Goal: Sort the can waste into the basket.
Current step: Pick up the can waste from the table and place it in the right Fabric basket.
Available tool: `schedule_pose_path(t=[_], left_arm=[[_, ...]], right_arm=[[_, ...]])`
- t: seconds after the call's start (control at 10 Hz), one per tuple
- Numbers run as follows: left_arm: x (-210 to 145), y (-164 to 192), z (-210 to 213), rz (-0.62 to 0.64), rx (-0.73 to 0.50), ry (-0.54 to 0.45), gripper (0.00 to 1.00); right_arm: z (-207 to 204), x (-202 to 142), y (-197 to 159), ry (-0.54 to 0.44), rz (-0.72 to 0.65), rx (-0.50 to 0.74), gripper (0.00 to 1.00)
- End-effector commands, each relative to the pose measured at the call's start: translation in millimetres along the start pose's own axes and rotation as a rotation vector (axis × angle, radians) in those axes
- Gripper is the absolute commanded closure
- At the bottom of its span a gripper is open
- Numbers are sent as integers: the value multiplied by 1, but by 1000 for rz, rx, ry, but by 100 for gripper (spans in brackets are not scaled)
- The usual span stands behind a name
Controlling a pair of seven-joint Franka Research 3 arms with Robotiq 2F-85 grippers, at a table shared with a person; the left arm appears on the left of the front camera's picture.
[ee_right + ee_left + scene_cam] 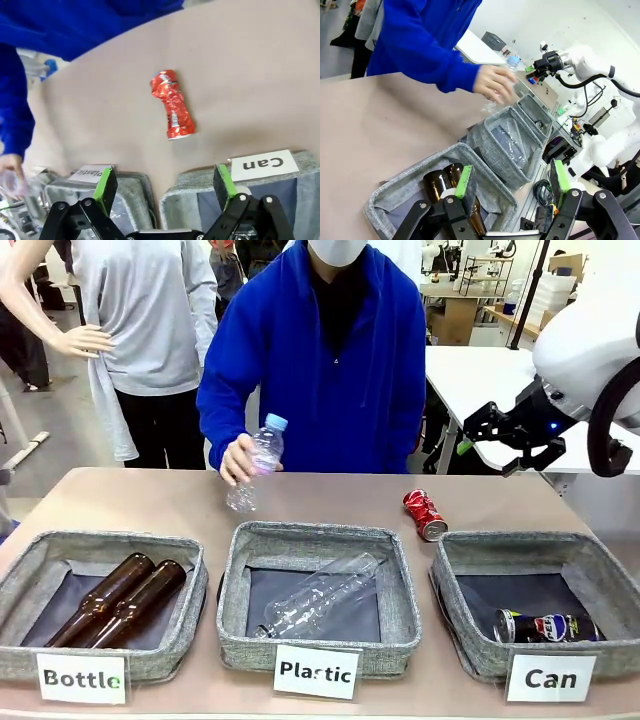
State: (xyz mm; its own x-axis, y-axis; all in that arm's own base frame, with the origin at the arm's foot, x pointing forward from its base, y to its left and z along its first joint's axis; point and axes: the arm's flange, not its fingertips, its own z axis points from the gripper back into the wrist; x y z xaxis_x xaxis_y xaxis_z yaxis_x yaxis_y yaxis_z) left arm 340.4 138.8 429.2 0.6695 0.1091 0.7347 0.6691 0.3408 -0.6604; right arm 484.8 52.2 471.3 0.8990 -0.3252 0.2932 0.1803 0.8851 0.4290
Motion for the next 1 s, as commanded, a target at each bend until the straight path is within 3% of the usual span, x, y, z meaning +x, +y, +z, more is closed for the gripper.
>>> schedule_pose_path(t=[0.0, 0.3, 0.5, 0.9], left_arm=[[-1, -4, 1, 9, -11, 3, 23], [-1, -4, 1, 9, -11, 3, 23], [-1, -4, 1, 9, -11, 3, 23], [-1, -4, 1, 9, -11, 3, 23]], right_arm=[[-2, 0, -4, -3, 6, -31, 0], [-70, 38, 28, 134, 209, -256, 0], [-113, 54, 33, 194, 280, -311, 0], [-206, 58, 42, 344, 354, -277, 0]])
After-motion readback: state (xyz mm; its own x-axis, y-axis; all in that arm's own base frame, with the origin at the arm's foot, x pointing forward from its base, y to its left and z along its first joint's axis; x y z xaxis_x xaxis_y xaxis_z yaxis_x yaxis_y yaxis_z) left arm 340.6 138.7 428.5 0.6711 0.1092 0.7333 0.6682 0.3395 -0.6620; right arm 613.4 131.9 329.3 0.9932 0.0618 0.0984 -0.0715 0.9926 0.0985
